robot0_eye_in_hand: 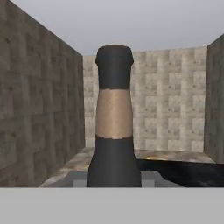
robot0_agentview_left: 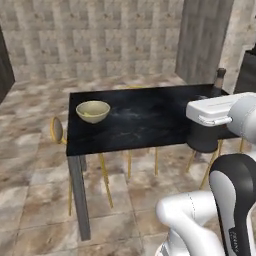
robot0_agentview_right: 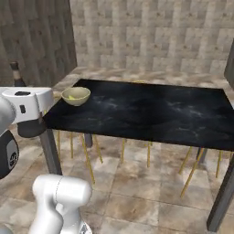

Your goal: There is a bowl on the dining counter. Grab a lemon wedge from the fridge and place it in the bowl. Then get the liquor bottle and glass cup from the cabinet and place them next to the bowl.

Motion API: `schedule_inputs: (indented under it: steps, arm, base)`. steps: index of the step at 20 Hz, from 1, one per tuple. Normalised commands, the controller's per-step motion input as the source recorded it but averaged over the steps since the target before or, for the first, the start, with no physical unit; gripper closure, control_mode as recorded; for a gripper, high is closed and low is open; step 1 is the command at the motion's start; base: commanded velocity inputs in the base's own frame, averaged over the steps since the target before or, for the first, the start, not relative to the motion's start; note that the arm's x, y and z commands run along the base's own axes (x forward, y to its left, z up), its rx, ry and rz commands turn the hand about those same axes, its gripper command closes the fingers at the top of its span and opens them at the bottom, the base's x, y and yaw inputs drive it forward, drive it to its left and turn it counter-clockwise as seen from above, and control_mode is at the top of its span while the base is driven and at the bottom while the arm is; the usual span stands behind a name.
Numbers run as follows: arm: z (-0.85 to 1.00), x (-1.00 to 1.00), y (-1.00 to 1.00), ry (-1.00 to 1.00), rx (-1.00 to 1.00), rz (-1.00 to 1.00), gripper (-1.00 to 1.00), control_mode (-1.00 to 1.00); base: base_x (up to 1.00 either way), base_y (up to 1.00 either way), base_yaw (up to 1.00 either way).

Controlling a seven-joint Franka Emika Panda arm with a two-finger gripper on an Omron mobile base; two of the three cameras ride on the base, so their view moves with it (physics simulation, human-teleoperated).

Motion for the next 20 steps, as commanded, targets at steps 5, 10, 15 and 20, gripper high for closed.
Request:
schedule_inputs:
  steps: [5,10,15,20]
  arm:
    - [0.00,0.00,0.00,0.00,0.00,0.00,1.00,1.00]
    - [0.00,0.00,0.00,0.00,0.00,0.00,1.00,1.00]
    - [0.00,0.00,0.00,0.00,0.00,0.00,1.00,1.00]
    - [0.00,0.00,0.00,0.00,0.00,0.00,1.00,1.00]
  base:
    - [0.28,1.00,-0.47]
    - [0.25,1.00,-0.46]
    - [0.26,1.00,-0.47]
    - [0.27,1.00,-0.47]
